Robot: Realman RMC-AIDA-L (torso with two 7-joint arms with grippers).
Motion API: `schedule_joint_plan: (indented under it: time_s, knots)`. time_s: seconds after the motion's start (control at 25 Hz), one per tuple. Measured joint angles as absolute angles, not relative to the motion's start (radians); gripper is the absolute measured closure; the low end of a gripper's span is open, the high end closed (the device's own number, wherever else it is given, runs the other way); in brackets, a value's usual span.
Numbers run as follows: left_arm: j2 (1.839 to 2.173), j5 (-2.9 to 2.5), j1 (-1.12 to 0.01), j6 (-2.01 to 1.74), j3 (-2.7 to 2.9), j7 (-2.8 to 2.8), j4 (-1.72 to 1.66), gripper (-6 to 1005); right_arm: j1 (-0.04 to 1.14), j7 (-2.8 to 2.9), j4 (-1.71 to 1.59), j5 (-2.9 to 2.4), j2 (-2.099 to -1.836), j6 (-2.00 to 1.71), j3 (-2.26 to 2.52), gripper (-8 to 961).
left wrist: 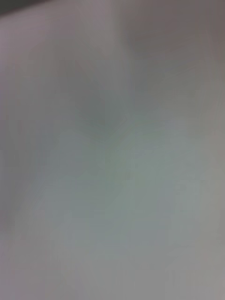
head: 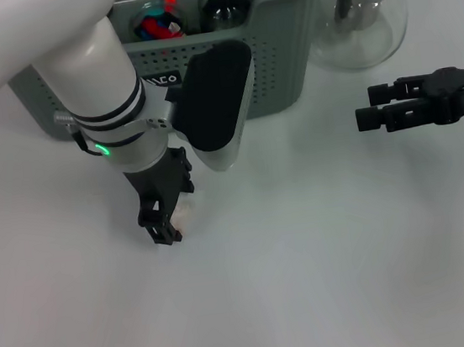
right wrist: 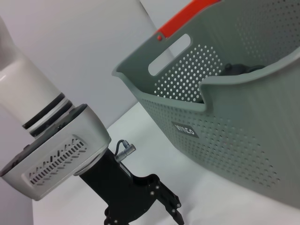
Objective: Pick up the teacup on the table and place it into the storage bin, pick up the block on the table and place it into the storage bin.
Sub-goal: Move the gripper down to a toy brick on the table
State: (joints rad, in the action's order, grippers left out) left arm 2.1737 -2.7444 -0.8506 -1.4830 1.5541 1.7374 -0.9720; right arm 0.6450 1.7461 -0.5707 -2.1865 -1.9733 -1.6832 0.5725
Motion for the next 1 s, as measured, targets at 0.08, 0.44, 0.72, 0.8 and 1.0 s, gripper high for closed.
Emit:
schedule_joint_plan:
  time_s: [0.08, 0.44, 0.72, 0.8, 1.0]
  knots:
    - [2.174, -2.743, -0.851, -1.482, 1.554, 1.738, -0.971, 286, 0.644, 1.746, -0.571, -2.187, -1.974, -1.682, 0.571, 11]
    - [2.174, -2.741, -0.851, -1.468, 1.555, 1.745, -0.969, 297, 0.644, 1.746, -0.571, -2.186, -1.973, -1.681, 0.571, 11]
    - [2.174, -2.741, -0.851, -1.480, 1.555, 1.745, -0.959, 404, 0.644, 1.746, -0.571, -2.186, -1.973, -1.681, 0.571, 11]
    - [2.174, -2.739, -0.851, -1.489, 1.554, 1.743, -0.959, 434, 0.644, 1.746, -0.571, -2.186, -1.973, -1.679, 0.571, 11]
    - [2.174, -2.737, -0.852, -1.501, 1.547, 1.740, -0.962, 462, 0.644, 1.747, -0.571, -2.187, -1.973, -1.678, 0.571, 12]
